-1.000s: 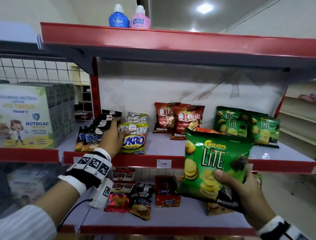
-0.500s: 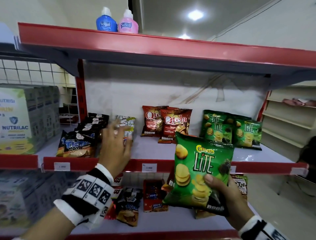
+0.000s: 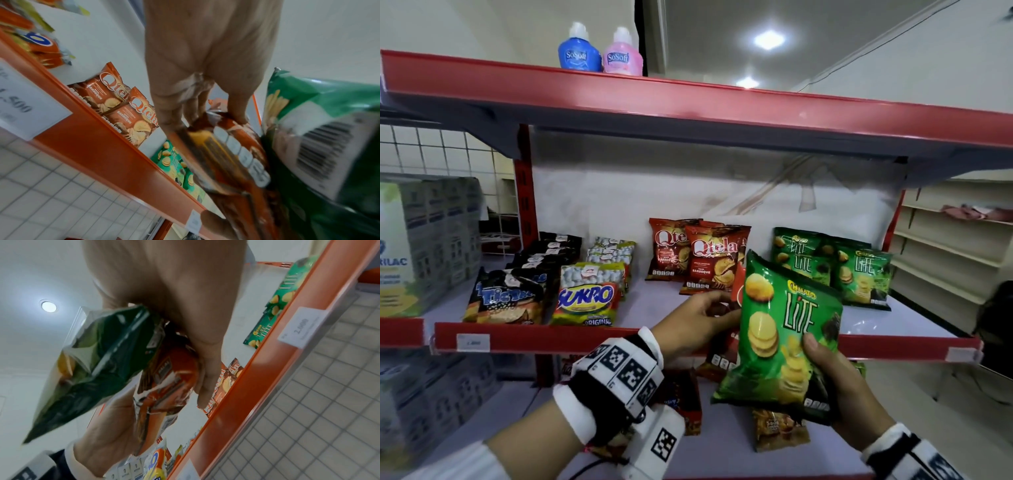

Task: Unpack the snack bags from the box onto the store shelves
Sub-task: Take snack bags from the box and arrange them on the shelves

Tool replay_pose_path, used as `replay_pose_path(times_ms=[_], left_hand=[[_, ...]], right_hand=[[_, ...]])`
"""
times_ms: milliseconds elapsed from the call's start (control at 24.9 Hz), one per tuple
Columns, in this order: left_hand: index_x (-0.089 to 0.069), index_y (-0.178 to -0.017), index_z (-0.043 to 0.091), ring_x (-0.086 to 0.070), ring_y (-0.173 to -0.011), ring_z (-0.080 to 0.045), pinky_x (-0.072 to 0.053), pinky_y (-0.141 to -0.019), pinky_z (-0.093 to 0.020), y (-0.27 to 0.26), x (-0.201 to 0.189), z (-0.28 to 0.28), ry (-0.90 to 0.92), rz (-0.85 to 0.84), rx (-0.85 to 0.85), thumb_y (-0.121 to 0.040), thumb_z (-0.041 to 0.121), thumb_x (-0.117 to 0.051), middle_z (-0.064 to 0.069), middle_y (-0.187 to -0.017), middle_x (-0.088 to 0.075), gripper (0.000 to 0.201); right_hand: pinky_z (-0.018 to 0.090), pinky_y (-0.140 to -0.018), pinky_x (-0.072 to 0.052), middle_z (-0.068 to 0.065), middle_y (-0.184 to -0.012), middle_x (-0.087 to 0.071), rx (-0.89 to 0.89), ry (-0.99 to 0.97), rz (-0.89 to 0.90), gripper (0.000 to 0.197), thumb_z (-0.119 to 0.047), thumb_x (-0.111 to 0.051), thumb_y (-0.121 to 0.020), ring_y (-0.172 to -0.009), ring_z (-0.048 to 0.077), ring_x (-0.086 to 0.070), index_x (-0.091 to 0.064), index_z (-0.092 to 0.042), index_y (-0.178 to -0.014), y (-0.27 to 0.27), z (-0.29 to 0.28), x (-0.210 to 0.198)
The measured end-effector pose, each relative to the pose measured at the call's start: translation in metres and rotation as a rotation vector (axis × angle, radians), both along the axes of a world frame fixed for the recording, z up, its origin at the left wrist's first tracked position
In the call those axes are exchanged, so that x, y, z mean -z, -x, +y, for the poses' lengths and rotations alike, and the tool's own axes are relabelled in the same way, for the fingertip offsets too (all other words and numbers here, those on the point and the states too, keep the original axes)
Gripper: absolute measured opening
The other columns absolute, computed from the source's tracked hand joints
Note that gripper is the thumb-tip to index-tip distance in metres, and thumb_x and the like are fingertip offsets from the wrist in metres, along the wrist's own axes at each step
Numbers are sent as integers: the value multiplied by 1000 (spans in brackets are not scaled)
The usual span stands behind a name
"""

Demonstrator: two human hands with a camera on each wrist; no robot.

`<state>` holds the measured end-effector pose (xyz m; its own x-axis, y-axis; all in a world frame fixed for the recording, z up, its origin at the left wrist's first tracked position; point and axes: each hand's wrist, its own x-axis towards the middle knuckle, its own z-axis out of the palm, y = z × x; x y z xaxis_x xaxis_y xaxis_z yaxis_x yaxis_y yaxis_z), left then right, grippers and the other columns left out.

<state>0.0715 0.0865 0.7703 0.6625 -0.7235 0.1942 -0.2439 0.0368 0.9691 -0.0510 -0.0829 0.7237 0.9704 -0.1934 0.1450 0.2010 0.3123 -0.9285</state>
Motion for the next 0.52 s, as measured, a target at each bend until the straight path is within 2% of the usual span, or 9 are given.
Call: replay_pose_path(times_ms=[121, 241, 322, 442, 523], left_hand=[[-61, -112, 11, -64, -103, -22, -51, -92, -35, -6, -16, -8, 11, -123, -90, -90, 21, -60, -11, -114, -67, 25], [-59, -120, 10, -66, -96, -19, -54, -83, -27, -25, -40, -19, 38, -113, -227, -89, 30, -61, -10, -117, -67, 37], [-56, -124, 8, -65, -95, -22, -54, -84, -33, -54, -56, -21, 67, -119, -399, -91, 30, -60, -10, -118, -65, 40], [-56, -126, 1, -61, -111, -33, -47, -99, -44, -106, -68, -17, -11, -154, -661, -94, 20, -57, -18, -125, -62, 37], [-52, -129, -3, -56, -117, -37, -44, -101, -43, -132, -61, -19, -149, -169, -769, -95, 15, -54, -24, -131, -56, 39]], right_hand=[[43, -86, -56, 23, -114, -67, 65, 5, -66, 44, -40, -57, -76, -103, 37, -66, -73, -10, -104, -6, -4, -11], [32, -66, -59, 17, -106, -71, 232, -60, -146, 40, -44, -57, -78, -93, 29, -71, -75, -15, -99, -12, -13, -20], [31, -57, -58, 17, -101, -73, 352, -94, -152, 43, -42, -62, -75, -82, 28, -73, -70, -11, -105, -13, -23, -21], [37, -60, -60, 17, -99, -73, 435, -81, -136, 51, -38, -66, -72, -81, 32, -72, -63, -7, -113, -6, -39, -13], [38, -61, -60, 18, -97, -73, 475, -49, -132, 50, -37, -68, -70, -82, 34, -72, -63, -7, -109, 1, -50, -8]])
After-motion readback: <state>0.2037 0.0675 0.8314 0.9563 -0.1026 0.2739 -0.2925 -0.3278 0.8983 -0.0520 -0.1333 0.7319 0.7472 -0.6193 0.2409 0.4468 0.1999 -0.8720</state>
